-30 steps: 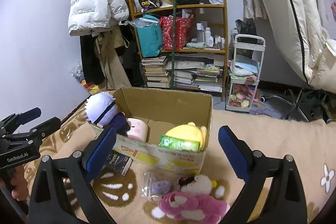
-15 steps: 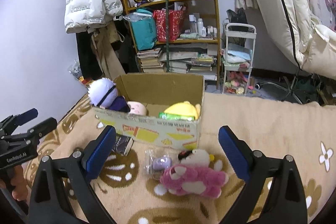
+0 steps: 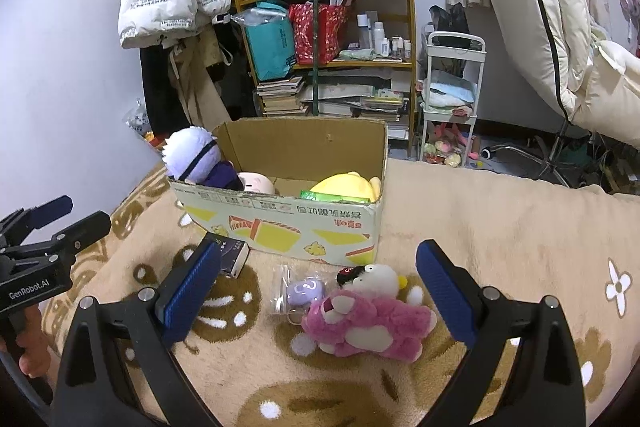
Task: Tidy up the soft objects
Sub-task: 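Move both tools back toward the items left on the rug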
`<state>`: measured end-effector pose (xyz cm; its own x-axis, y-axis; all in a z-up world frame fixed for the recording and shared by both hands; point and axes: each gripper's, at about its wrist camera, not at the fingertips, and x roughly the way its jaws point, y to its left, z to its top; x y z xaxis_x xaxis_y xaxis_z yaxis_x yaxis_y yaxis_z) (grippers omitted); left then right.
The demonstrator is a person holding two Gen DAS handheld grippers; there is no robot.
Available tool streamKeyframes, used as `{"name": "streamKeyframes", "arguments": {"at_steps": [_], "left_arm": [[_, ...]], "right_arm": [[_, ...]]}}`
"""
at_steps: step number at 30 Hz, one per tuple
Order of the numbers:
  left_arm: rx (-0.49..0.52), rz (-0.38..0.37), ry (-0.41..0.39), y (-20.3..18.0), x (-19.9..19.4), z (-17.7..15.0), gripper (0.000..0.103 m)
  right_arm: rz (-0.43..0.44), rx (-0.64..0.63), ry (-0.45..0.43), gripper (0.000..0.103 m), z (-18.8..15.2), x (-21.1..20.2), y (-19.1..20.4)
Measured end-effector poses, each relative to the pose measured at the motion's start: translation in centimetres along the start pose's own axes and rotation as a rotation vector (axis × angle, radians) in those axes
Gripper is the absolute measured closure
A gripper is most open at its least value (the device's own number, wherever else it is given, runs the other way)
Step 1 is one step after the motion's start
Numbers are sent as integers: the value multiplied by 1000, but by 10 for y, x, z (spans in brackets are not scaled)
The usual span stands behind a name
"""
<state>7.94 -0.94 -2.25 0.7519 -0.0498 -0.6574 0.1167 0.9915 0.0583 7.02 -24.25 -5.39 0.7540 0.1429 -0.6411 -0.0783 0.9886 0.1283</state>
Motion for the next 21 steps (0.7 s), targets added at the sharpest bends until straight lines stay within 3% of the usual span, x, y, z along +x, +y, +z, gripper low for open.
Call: {"name": "streamKeyframes", "arguments": {"at_steps": [13,21], "left_arm": [[-22,-14,73,3,31,2,17],[-2,-12,158,-5,61,1,17]], "right_arm": [[-93,-4,76,1,-6,23,-6],[-86,78,169,1,-11,43,-21]]}}
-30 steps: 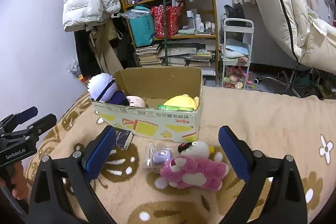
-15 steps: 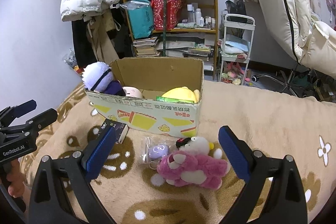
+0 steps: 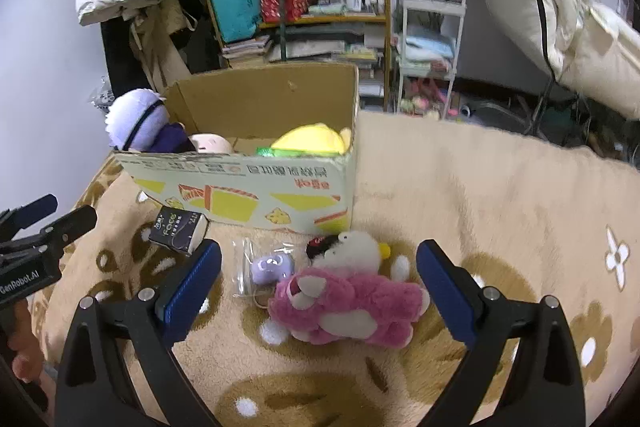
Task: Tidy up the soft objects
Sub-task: 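Move both tools back toward the items left on the rug, then grasp the black Face tissue pack with the left tool while the right tool grasps the pink bear plush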
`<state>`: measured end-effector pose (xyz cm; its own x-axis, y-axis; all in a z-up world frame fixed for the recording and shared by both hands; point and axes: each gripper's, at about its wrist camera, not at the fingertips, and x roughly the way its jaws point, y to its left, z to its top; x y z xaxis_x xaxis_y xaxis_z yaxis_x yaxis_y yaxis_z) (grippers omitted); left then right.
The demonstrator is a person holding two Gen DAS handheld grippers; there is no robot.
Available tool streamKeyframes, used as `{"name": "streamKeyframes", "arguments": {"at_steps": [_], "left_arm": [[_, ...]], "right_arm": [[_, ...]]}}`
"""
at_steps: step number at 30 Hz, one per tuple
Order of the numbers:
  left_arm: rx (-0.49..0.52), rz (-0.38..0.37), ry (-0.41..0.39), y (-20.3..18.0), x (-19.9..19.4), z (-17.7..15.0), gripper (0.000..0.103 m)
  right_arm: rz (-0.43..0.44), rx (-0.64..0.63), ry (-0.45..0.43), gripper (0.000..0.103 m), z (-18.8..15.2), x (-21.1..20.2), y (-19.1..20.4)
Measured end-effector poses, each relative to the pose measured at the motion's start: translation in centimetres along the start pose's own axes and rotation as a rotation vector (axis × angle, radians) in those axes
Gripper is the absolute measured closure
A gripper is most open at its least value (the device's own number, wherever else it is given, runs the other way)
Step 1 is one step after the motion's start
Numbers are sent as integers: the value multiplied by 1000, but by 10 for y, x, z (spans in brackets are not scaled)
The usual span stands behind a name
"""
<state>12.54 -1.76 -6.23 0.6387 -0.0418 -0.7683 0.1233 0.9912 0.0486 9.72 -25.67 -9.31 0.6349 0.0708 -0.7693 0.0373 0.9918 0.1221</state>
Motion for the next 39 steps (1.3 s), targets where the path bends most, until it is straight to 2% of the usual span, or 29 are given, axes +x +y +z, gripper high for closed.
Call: {"name": "streamKeyframes", "arguments": {"at_steps": [4,9,21,33,39], "left_arm": [[17,-3,29,-6,14,2,17],[23,-14,67,-14,34,5,17],[15,-34,125,-16,61,2,17],[48,-40,186,-29,88,-4,17],[68,-28,206,-34,100,-7,17]], "right_arm": [[28,56,50,1,-1,12,-8],[-12,40,77,1,-2,23,-9],[-36,50,173,1,-8,48,-11],[-119,-27,224,1,-15,61,-2],[-133,-32,233,1,-17,68,-5]]}}
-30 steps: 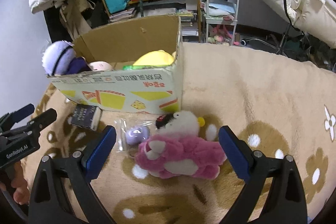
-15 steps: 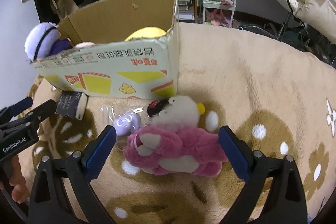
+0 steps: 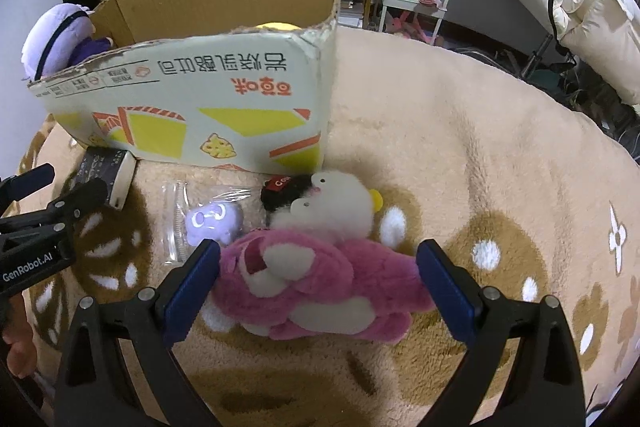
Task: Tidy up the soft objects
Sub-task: 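Grasp the black Face tissue pack with the left tool while the right tool grasps the pink bear plush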
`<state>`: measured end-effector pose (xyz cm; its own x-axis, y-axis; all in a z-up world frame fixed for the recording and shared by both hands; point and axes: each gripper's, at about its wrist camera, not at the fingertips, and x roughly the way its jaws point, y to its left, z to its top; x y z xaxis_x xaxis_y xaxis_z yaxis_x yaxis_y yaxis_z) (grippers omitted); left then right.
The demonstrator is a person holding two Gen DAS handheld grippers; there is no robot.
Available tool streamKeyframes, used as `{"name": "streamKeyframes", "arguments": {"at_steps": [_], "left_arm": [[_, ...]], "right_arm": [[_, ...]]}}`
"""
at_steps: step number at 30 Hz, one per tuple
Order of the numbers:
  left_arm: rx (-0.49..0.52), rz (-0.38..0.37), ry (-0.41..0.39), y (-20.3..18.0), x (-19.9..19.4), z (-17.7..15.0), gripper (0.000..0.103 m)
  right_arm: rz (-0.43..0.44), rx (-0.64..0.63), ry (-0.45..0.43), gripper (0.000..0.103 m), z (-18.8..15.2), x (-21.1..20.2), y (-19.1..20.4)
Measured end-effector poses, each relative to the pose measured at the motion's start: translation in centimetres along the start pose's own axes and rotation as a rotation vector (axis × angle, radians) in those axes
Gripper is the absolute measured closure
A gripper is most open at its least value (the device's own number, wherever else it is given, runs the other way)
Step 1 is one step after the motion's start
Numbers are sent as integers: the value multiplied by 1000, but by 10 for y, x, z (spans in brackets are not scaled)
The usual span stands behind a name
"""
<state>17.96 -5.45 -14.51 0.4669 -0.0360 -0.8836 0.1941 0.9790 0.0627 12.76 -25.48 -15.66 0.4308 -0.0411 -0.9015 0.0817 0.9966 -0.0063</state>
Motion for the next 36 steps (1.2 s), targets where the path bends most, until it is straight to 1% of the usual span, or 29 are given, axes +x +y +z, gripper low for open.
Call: {"name": "streamKeyframes", "arguments": {"at_steps": [8,17,20,23,24,30,32,36], "left_arm": [[3,18,20,-2,15,4,17],[-8,15,33,2,31,9,17],[-17,29,18,7,34,10,21],[-28,3,22,9,37,10,32],[-35,-16,33,10,40,11,39],[-51,-33,33,14,42,11,40],[-57,-29,31,15,43,8,40],[-51,-1,9,14,35,5,40]], "right_arm": [[12,0,10,1,0,5,-3],[22,10,27,1,4,13,-7],[25,10,29,1,5,15,-8],[30,10,34,1,6,16,-9],[32,10,35,2,6,17,-10],[46,17,43,3,4,19,-11],[52,27,42,4,2,19,-13],[74,25,35,11,2,15,-16]]}}
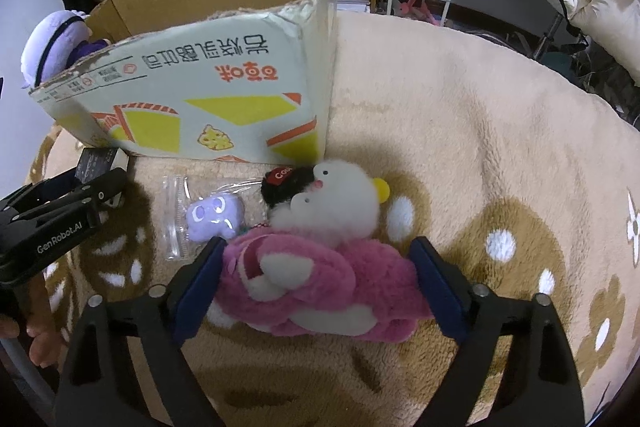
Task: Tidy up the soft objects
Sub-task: 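Grasp the black Face tissue pack with the left tool while the right tool grasps the pink bear plush, then lift the tissue pack and pink bear and carry both over the box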
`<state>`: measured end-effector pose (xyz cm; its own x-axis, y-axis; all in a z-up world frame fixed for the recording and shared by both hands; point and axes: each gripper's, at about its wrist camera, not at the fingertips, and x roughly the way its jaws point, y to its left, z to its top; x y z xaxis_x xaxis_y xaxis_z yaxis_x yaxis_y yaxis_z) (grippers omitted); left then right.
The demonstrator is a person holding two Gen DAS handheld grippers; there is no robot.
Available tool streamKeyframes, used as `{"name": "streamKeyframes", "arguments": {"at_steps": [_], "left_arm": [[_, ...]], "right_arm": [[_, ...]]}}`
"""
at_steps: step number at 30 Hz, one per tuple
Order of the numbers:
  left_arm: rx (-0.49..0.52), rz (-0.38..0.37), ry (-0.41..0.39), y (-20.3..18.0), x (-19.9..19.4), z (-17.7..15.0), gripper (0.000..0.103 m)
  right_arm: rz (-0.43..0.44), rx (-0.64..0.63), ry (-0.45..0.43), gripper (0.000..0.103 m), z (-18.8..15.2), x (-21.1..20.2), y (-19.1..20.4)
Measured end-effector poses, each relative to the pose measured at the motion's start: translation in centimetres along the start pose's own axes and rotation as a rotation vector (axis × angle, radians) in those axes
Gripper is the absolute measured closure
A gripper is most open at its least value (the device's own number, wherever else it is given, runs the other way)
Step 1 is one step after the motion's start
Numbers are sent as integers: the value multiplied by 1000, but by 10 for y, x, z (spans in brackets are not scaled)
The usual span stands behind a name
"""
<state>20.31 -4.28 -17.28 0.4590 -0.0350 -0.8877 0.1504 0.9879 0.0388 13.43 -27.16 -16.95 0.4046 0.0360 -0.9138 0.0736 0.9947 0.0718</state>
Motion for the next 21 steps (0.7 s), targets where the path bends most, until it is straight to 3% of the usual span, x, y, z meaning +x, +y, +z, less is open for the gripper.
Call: {"name": "streamKeyframes", "arguments": {"at_steps": [9,21], "left_arm": [[-19,26,-62,2,-34,-9,40],[-41,28,-165,5,-92,-25,40]], "right_arm": [[39,-17,-29,28,-6,-16,0],[114,83,-77,28,-15,-40,-13]]}}
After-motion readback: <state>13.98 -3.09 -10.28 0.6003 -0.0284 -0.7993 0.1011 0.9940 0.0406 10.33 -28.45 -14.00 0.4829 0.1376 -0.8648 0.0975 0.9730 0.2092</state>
